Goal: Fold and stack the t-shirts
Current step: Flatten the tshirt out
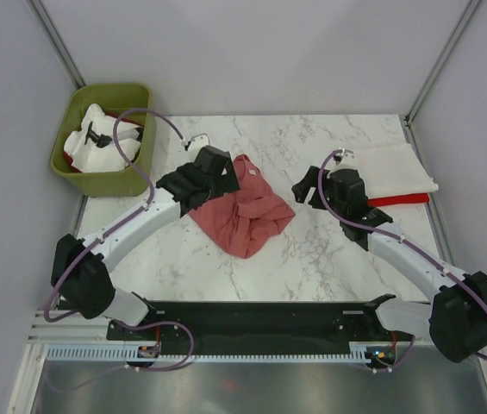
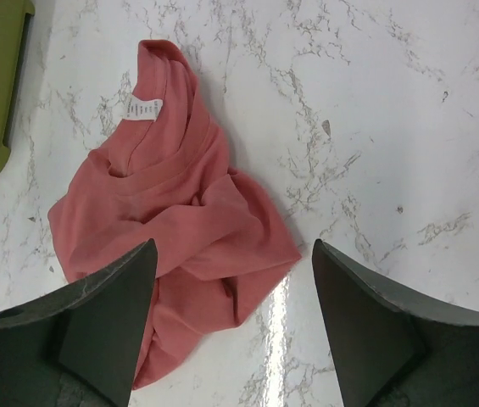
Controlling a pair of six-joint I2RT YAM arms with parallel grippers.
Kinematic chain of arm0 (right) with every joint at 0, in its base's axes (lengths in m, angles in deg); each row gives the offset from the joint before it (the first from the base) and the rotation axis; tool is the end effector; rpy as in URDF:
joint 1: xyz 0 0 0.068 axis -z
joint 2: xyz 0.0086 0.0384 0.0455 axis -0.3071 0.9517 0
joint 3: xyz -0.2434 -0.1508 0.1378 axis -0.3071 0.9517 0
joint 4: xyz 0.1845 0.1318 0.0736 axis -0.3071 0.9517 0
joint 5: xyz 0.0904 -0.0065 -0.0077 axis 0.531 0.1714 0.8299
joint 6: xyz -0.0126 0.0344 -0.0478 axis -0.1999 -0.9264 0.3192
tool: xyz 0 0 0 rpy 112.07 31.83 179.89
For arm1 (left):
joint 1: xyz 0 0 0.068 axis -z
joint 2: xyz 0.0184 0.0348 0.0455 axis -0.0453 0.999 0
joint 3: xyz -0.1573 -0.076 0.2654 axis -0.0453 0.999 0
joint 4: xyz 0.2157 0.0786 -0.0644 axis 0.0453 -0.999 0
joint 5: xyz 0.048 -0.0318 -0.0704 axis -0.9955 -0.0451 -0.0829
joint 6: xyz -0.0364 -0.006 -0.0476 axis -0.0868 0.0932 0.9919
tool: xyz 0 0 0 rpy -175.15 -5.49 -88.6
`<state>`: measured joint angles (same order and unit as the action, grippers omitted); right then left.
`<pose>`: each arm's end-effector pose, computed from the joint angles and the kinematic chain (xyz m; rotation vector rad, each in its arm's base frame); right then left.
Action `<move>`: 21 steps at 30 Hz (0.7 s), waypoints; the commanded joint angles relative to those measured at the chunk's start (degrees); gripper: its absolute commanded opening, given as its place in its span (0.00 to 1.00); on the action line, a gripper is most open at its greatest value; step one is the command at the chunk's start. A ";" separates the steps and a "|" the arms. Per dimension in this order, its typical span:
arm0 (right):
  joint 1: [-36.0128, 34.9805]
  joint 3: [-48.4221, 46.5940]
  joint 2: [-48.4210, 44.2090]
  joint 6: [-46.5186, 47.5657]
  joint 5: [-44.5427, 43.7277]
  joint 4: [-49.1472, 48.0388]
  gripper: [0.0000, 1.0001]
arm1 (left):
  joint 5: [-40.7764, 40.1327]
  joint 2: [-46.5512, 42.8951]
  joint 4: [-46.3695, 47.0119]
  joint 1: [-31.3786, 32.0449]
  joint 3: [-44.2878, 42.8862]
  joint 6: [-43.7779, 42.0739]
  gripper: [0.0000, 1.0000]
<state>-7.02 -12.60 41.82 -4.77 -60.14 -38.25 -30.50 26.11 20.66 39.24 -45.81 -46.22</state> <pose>0.2163 0.0961 0.3105 0.1853 2.0375 0.5438 0.2532 -0.1650 0.3550 -0.3342 2.2499 -0.2185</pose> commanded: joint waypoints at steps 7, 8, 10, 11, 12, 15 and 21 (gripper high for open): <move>-0.75 -2.63 9.40 3.50 9.42 -4.51 0.77 | 11.12 -7.68 23.80 1.06 21.73 -1.91 0.96; -2.67 -3.33 10.64 4.21 10.04 -5.30 0.76 | 11.04 -6.63 24.24 0.97 22.19 -2.09 0.97; -5.84 -5.86 14.06 7.80 8.65 -5.49 0.77 | 10.95 -4.52 23.99 0.97 21.84 -2.70 0.96; -9.34 -6.93 15.30 9.21 7.51 -4.79 0.77 | 11.21 -4.33 23.72 0.89 21.49 -2.36 0.95; -10.85 -8.07 16.36 11.05 5.93 -4.17 0.78 | 11.56 -4.50 22.50 0.45 21.05 -2.27 0.95; -13.85 -10.63 19.09 11.86 1.26 -3.29 0.78 | 8.85 -9.67 21.43 -1.04 22.44 1.58 0.93; -16.22 -13.51 17.77 12.30 -1.81 -4.00 0.77 | 12.68 -22.43 30.39 -9.56 38.17 13.11 0.80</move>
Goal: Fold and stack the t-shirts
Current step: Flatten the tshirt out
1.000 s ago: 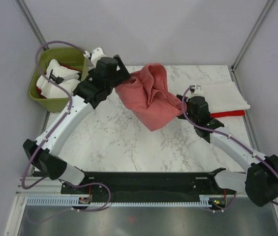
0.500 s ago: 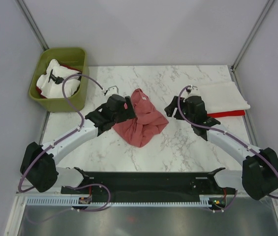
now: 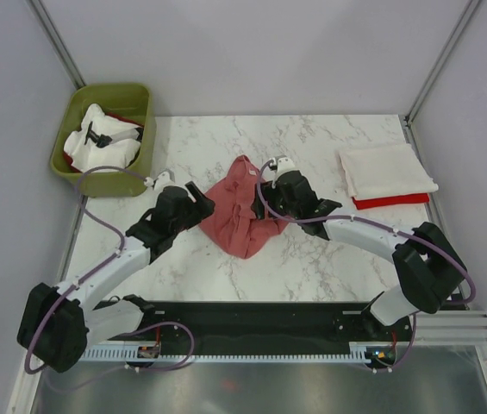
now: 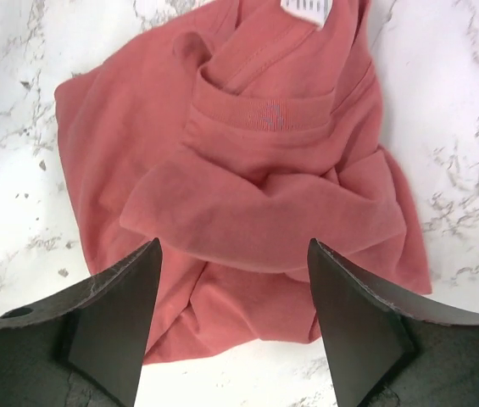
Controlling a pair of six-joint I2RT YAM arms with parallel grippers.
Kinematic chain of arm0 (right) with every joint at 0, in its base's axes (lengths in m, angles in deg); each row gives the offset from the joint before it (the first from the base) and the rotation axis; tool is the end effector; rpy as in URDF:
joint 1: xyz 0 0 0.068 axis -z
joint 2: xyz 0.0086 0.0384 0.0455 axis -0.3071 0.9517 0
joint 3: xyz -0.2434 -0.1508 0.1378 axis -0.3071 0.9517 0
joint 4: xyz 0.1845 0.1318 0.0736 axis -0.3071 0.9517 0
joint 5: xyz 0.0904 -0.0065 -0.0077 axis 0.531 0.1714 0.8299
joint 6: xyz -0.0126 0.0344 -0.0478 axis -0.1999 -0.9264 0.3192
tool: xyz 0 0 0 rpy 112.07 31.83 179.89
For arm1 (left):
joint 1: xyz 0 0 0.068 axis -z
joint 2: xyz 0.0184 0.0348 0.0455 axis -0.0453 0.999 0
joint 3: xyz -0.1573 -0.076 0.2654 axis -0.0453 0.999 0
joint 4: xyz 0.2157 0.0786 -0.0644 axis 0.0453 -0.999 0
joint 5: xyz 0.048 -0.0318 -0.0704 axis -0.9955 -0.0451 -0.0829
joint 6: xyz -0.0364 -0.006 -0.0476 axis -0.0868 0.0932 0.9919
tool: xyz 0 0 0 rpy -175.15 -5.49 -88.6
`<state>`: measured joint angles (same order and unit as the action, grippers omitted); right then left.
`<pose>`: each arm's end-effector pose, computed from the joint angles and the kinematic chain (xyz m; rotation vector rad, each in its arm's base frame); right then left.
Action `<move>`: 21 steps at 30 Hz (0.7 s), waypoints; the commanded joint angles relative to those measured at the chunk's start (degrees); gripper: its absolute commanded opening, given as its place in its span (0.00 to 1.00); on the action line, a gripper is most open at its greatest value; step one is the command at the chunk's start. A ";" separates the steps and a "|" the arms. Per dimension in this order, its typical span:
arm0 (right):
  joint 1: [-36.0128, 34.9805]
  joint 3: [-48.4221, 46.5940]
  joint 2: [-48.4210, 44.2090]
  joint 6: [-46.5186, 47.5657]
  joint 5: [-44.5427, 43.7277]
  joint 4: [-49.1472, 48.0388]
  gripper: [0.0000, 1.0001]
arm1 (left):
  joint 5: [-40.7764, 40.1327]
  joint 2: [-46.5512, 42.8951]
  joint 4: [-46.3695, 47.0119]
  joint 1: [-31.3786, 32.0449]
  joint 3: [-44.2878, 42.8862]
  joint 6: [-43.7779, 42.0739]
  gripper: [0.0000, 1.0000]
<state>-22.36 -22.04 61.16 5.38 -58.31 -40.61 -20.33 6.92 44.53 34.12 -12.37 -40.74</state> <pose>0.2465 0.2053 0.2807 -0.3154 2.1683 0.5691 0.1869 -0.1014 0.2854 -0.4722 2.1589 -0.5154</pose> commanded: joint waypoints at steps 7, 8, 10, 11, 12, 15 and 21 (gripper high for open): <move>-6.84 -13.21 7.91 7.33 -6.72 4.41 0.72 | 8.96 -2.02 8.90 -8.76 7.82 13.34 0.79; -7.99 -14.53 9.05 8.39 -8.38 5.30 0.73 | 9.31 -1.75 8.82 -9.11 7.91 13.43 0.79; -11.15 -17.79 11.87 10.24 -13.83 7.23 0.77 | 9.75 -1.22 10.31 -9.20 7.73 13.17 0.79; -11.86 -18.93 12.84 11.64 -15.59 8.03 0.78 | 9.75 -1.22 10.31 -9.29 7.73 13.08 0.79; -12.39 -21.12 14.76 12.09 -18.04 8.82 0.77 | 9.75 -1.14 10.31 -9.21 7.73 12.99 0.79; -12.75 -24.91 18.37 12.62 -21.65 13.12 0.70 | 9.58 -1.40 10.40 -9.21 7.73 12.20 0.79; -12.66 -23.43 17.34 11.22 -28.86 15.59 0.44 | 10.36 -0.70 10.31 -9.20 7.12 9.65 0.78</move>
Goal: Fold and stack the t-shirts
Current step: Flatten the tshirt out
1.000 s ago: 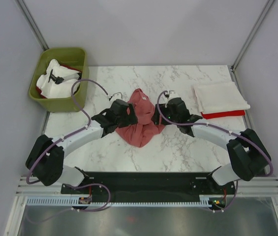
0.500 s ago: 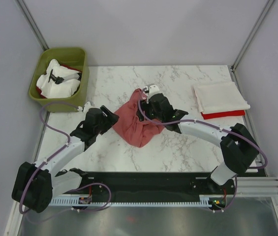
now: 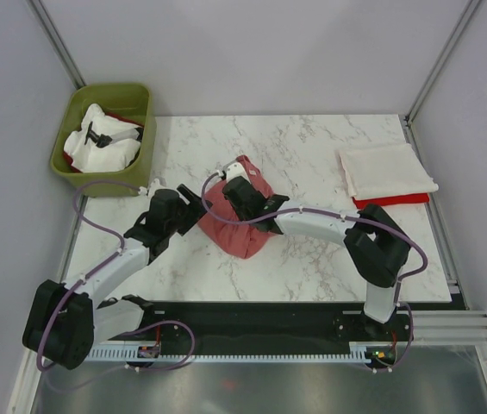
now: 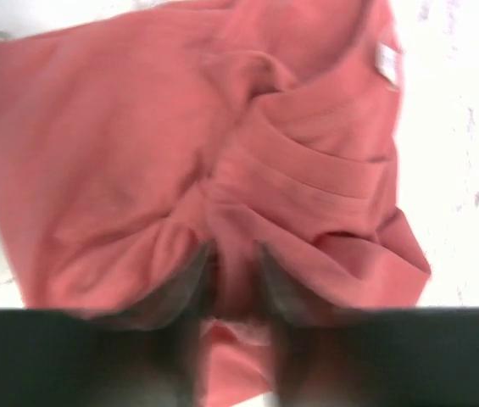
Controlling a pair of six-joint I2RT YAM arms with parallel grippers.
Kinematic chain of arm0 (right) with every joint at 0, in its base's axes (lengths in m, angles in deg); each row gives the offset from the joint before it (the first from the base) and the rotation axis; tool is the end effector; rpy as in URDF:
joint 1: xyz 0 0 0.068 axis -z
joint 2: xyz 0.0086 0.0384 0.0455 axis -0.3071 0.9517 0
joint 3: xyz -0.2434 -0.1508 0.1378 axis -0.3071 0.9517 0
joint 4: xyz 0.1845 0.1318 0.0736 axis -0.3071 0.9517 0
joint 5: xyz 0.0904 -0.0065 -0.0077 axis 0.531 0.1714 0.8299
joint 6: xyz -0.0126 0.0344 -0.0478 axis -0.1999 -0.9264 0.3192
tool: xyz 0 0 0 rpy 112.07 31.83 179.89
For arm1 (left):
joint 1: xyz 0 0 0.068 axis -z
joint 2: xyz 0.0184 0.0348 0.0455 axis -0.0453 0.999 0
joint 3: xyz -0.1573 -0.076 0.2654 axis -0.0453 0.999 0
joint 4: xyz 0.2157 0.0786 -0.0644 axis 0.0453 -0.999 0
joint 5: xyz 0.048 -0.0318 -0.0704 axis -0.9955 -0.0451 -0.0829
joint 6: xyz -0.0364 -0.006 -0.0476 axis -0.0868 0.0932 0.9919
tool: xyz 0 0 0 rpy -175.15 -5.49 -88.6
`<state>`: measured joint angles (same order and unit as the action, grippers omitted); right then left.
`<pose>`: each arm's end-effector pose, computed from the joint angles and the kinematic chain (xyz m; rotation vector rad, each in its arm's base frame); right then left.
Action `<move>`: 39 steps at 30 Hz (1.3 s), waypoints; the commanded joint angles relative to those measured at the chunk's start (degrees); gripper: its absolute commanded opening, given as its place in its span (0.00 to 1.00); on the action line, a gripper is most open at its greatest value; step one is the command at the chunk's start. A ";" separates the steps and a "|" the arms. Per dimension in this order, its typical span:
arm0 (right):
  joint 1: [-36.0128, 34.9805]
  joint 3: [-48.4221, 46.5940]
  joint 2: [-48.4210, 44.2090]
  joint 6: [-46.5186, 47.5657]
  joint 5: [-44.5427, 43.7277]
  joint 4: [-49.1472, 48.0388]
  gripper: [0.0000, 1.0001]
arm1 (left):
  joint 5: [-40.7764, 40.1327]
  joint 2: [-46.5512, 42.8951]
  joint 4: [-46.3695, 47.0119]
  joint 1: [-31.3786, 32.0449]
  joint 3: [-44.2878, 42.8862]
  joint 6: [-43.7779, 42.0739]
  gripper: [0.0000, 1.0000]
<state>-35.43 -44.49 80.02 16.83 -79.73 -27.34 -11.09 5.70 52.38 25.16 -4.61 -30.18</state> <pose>0.2606 0.3186 0.2687 -0.6098 2.1433 0.1095 0.1887 -0.0738 0.2589 -0.7594 2.1172 -0.7004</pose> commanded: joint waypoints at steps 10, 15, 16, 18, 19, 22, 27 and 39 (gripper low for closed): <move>14.81 18.61 -24.20 -11.66 0.62 -9.27 0.00 | 1.21 8.86 -0.95 3.09 -7.48 -11.52 0.77; 21.58 24.42 -28.69 -18.25 5.90 -11.30 0.00 | 0.25 15.55 -2.46 11.35 -15.84 -20.58 0.79; 23.16 24.86 -28.87 -18.96 6.34 -11.30 0.00 | 0.07 17.30 -2.46 12.58 -16.80 -23.47 0.79; 25.53 25.83 -29.22 -21.33 7.21 -11.30 0.00 | 0.16 19.50 -2.54 15.74 -19.53 -27.60 0.83; 26.16 26.09 -29.31 -21.95 7.31 -11.38 0.00 | -0.10 21.77 -2.63 16.62 -20.49 -28.67 0.85; 28.18 27.58 -29.92 -24.14 7.66 -11.73 0.00 | -0.64 26.95 -4.47 18.21 -24.10 -30.78 0.88; 30.46 29.43 -32.03 -25.73 7.48 -12.09 0.00 | 0.24 34.88 -9.74 18.21 -30.69 -33.07 0.71; 41.00 38.65 -46.17 -36.54 0.28 -10.24 0.00 | -14.87 4.61 -10.73 3.29 -12.18 -13.16 0.02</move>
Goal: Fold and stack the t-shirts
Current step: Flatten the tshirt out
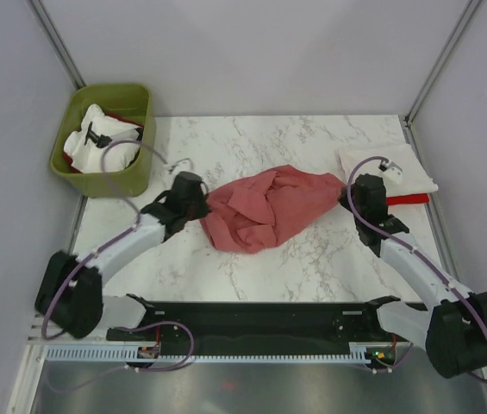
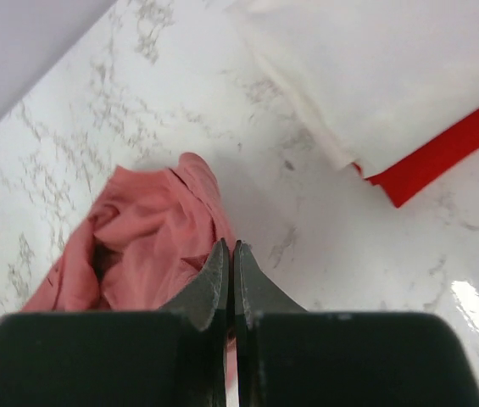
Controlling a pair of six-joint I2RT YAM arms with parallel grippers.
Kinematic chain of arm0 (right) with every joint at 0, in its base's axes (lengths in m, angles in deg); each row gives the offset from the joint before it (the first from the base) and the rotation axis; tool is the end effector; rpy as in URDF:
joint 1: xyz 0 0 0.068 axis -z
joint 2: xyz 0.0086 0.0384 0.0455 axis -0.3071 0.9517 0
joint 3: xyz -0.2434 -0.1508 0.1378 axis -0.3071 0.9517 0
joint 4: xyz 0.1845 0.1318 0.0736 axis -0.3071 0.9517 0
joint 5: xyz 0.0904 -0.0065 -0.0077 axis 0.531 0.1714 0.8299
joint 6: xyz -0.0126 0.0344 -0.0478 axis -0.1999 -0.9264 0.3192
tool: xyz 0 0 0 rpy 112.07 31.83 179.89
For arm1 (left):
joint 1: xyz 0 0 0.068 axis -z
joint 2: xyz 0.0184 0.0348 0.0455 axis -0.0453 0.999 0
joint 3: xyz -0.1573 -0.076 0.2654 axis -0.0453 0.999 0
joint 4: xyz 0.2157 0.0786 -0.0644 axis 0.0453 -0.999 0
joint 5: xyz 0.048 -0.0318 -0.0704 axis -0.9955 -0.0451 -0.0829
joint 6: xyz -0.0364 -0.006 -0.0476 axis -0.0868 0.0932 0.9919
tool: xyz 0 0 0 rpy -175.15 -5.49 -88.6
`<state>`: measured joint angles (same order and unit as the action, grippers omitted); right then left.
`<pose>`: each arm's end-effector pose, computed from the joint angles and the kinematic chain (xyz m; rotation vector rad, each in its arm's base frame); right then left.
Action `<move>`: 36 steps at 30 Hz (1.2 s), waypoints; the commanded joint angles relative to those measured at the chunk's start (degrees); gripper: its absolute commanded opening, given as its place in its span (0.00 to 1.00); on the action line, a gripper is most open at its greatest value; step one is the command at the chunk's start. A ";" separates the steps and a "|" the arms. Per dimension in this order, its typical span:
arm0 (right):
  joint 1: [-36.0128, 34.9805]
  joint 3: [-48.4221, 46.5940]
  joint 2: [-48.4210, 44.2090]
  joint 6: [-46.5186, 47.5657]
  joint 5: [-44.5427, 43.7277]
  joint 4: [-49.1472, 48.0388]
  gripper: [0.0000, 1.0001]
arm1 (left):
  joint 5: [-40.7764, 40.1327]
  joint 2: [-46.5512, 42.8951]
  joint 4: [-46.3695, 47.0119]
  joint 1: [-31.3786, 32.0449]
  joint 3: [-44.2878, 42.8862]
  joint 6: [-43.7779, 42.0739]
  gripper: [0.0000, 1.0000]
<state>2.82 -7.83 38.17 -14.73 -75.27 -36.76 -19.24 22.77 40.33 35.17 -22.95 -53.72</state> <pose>0.2098 0.0405 0.2945 0.6824 1.9113 0.2701 0.2393 -0.1405 0.2741 -0.1778 2.3385 -0.3144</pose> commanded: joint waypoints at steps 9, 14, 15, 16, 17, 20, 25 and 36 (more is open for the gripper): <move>3.56 2.98 -6.26 -5.68 -4.62 0.66 0.00 | -22.44 -44.13 -2.79 -7.97 19.45 21.91 0.07; 3.64 -0.27 -6.61 -6.22 -8.58 8.13 0.33 | -23.33 -45.98 -4.03 -7.79 18.93 21.42 0.96; 3.56 -0.28 -7.40 -4.47 -8.49 7.97 0.37 | -23.24 -45.90 -4.04 -7.62 18.58 20.88 0.98; 3.56 -0.10 -8.88 -3.84 -8.40 7.88 0.41 | -23.76 -45.90 -4.04 -7.09 18.05 20.44 0.99; 3.47 0.25 -9.68 -3.05 -7.27 6.05 0.47 | -24.12 -45.81 -4.04 -6.92 17.96 19.74 1.00; 2.60 0.86 -10.74 2.47 -1.05 1.31 0.51 | -23.16 -44.76 -1.85 -5.69 17.79 16.59 1.00; -2.58 -3.78 -0.07 11.70 10.84 -3.11 0.52 | -8.09 -31.42 5.97 -5.16 13.67 6.57 0.98; -13.49 -19.52 30.36 16.64 19.98 3.75 0.55 | 9.71 -5.91 8.09 -5.07 3.99 -0.39 0.88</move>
<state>-11.15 -24.47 64.94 0.13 -59.68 -34.60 -15.50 15.03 45.36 29.91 -16.26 -50.16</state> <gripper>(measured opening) 0.550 0.880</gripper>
